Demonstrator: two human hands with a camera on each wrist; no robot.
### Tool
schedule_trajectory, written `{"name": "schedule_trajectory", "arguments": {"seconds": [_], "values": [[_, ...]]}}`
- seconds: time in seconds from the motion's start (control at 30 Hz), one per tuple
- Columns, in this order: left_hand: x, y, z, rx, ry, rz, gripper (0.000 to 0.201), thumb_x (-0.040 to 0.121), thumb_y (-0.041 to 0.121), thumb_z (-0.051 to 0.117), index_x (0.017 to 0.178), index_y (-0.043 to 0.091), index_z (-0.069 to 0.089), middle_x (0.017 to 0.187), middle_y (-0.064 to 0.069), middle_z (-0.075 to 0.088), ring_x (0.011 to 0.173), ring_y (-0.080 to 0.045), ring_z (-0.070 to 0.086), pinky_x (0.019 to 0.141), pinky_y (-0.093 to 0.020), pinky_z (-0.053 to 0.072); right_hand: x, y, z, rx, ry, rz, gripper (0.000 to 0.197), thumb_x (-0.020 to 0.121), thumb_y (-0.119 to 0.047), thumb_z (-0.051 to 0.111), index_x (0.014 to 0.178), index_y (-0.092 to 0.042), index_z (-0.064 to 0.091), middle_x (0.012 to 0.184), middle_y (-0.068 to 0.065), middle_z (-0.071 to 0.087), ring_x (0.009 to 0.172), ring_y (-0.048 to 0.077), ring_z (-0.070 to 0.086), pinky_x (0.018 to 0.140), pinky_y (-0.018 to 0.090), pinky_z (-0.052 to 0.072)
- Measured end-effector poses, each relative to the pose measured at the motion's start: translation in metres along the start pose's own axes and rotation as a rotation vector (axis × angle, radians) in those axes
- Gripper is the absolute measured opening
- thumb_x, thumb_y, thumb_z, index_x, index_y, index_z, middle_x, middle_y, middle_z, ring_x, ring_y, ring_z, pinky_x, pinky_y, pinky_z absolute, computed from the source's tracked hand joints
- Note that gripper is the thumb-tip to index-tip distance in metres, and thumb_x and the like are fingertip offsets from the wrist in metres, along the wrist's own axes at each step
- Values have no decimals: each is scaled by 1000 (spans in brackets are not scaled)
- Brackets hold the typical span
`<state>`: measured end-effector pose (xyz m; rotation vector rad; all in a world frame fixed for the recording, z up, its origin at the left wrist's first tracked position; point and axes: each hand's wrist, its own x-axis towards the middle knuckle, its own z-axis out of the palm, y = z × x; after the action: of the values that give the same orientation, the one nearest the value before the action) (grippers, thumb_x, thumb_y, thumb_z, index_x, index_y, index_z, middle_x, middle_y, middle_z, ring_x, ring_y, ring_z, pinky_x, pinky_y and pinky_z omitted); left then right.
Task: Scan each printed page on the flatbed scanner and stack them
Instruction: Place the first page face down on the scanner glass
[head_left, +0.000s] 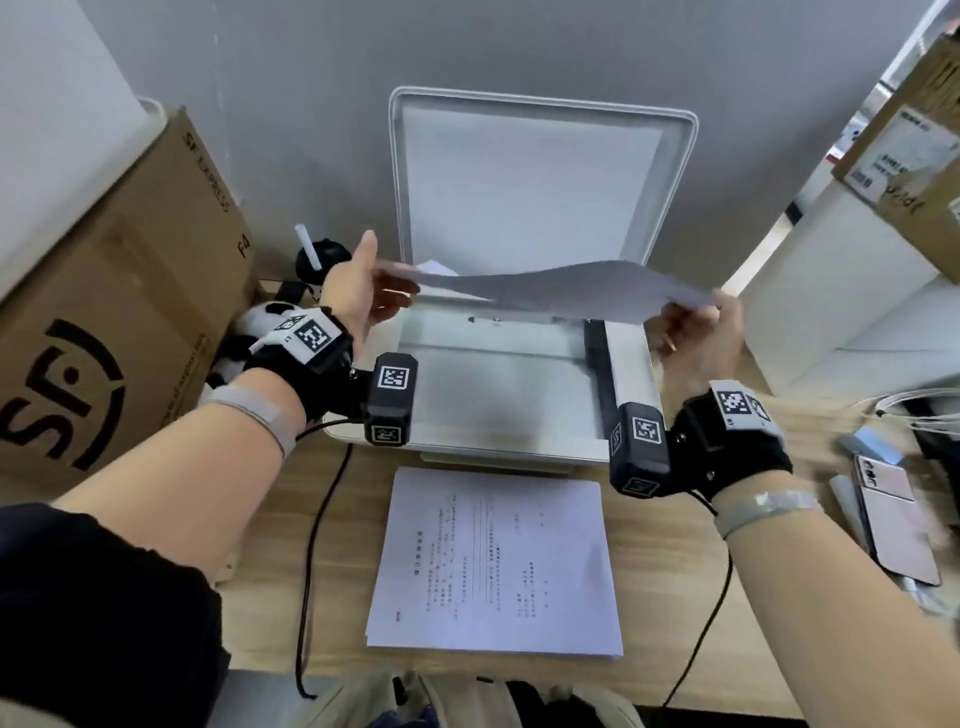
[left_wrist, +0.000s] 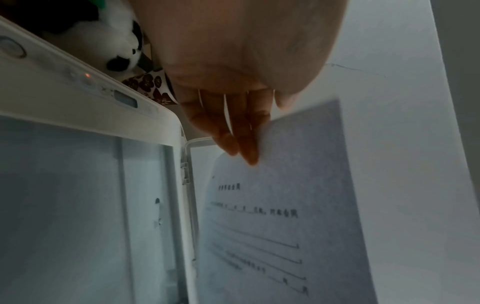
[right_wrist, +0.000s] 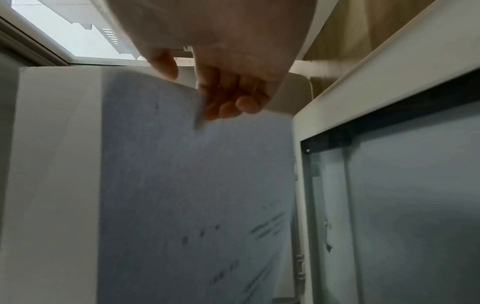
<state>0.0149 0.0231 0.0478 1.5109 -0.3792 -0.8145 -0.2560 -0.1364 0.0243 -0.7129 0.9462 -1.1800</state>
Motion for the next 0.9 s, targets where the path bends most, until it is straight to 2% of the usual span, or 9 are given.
{"name": "schedule_trajectory", "arguments": {"seconds": [0.07,0.13,0.2,0.3,0.37,0.47,0.63,0.8,0.9], "values": [[5,-11,-4,90,26,-20,68,101,36,31,53,13,72,48,5,64,37,-4,50,38,-11,33,6,10,-8,-143,-19,76,44,90,-43,40,66,-17,66,71,-3,64,63,12,47,54,23,34],[11,-24,-8,188,44,-104,50,99,25,38,67,8,73,43,6,61,31,-3,48,33,-12,32,9,23,-15,-476,-59,100,37,92,-37,48,72,-18,73,88,-5,66,80,14,52,64,24,42],[11,-38,-13,259,21,-235,26,94,13,49,75,4,65,39,7,58,26,-2,45,31,-11,31,10,34,-20,-814,-168,137,20,89,-25,60,98,-15,75,101,1,66,98,18,56,83,31,47],[13,-61,-17,372,-14,-306,6,84,5,66,85,-1,64,72,-8,68,50,-11,63,44,-15,44,8,46,-28,-1090,-317,190,34,90,-17,62,122,-5,62,123,8,62,118,21,54,90,26,40],[17,-74,-20,531,-36,-252,22,85,5,65,104,-5,67,104,-15,67,93,-24,67,72,-24,50,5,52,-31,-1157,-317,202,34,89,-13,61,122,-7,62,124,8,61,119,22,53,87,24,38],[20,-84,-24,761,-101,-211,22,86,4,61,106,0,70,111,-18,67,110,-33,59,93,-31,45,11,61,-32,-1269,-274,193,32,85,-12,64,117,-11,65,117,7,62,112,22,56,90,26,40],[30,-86,-27,938,-202,-214,16,82,9,68,96,4,74,90,-13,70,102,-31,63,85,-28,46,11,69,-37,-1423,-193,148,24,81,-18,65,104,-22,71,105,2,68,103,20,60,86,23,44],[37,-82,-21,1095,-246,-125,21,80,23,71,100,15,70,107,-7,62,95,-18,56,85,-24,43,14,73,-36,-1570,-194,43,22,75,-29,66,96,-34,69,117,1,61,120,23,44,85,28,30],[37,-88,-14,1203,-280,-42,39,79,29,71,116,23,60,126,-8,44,113,-24,51,100,-31,40,12,72,-34,-1567,-232,10,31,76,-30,69,107,-31,67,124,-4,57,122,22,38,94,28,35]]}}
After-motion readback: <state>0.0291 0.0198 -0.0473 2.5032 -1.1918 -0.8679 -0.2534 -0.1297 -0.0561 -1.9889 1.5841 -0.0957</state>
